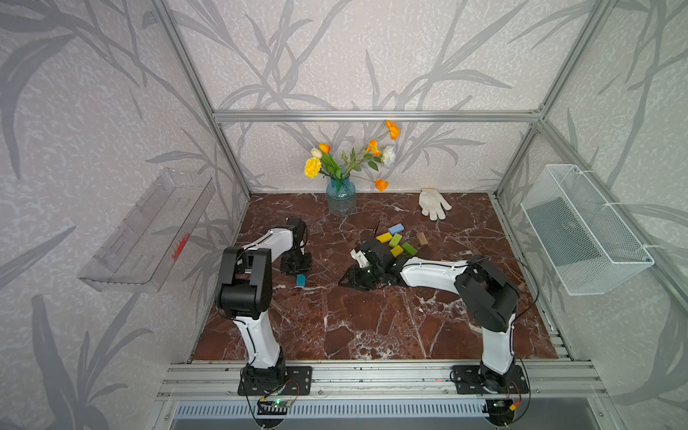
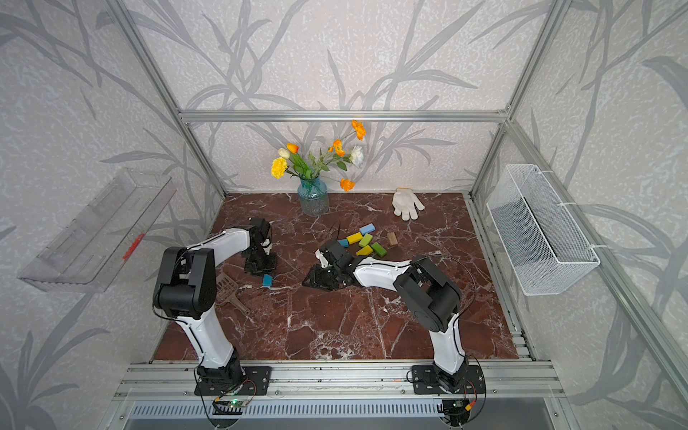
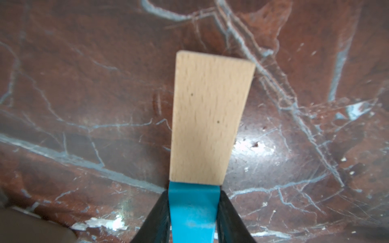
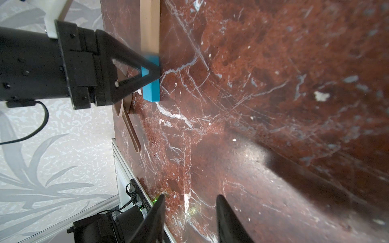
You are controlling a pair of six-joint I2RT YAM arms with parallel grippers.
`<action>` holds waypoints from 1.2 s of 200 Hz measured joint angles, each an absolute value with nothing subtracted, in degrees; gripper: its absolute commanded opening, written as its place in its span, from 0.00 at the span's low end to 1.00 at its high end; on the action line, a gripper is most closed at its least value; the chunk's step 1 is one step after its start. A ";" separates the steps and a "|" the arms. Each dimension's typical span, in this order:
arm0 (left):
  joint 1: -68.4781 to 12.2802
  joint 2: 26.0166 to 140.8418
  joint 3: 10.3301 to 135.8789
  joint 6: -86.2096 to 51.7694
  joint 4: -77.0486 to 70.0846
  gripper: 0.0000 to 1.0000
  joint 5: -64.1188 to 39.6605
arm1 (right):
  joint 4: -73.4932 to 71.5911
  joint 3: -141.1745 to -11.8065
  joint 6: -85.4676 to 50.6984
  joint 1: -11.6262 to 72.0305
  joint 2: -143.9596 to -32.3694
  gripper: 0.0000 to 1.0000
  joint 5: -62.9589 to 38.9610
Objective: Assemble the letter c with building blocks
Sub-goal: Assemble the building block at the center of the board.
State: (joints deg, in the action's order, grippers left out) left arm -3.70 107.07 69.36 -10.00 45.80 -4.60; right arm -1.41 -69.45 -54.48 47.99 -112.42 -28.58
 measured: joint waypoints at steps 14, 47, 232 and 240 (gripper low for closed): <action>-3.70 107.07 69.36 -10.02 45.80 0.44 -4.60 | -1.41 -69.45 -54.46 47.99 -112.42 0.46 -28.58; -3.70 107.04 69.36 -10.11 45.80 0.51 -4.54 | -0.69 -69.45 -53.36 47.99 -112.42 0.54 -28.32; -3.70 87.39 62.74 -14.00 39.66 0.50 -13.76 | 43.77 -91.37 -28.23 39.35 -108.12 0.54 -1.43; -3.75 86.96 62.61 -14.00 39.38 0.50 -14.28 | 44.47 -92.29 -27.44 38.57 -108.97 0.55 -1.32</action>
